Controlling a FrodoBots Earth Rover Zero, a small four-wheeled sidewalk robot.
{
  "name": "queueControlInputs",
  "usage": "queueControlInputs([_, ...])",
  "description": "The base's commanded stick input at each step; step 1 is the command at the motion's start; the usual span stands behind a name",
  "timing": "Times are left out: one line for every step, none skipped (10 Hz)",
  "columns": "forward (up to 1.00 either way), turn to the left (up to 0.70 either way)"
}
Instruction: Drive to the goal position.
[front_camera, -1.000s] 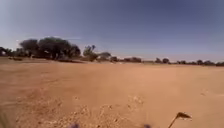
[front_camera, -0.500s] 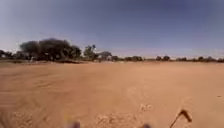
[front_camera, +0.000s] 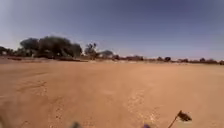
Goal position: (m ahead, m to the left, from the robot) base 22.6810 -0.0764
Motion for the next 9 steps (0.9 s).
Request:
queueControlInputs([0.7, 0.26])
queueControlInputs([0.7, 0.35])
queueControlInputs([0.7, 0.35])
queueControlInputs([0.7, 0.11])
queueControlInputs([0.7, 0.0])
queueControlInputs([0.7, 0.0])
queueControlInputs([0.7, 0.0])
queueControlInputs([0.7, 0.0])
queueControlInputs([0.7, 0.0])
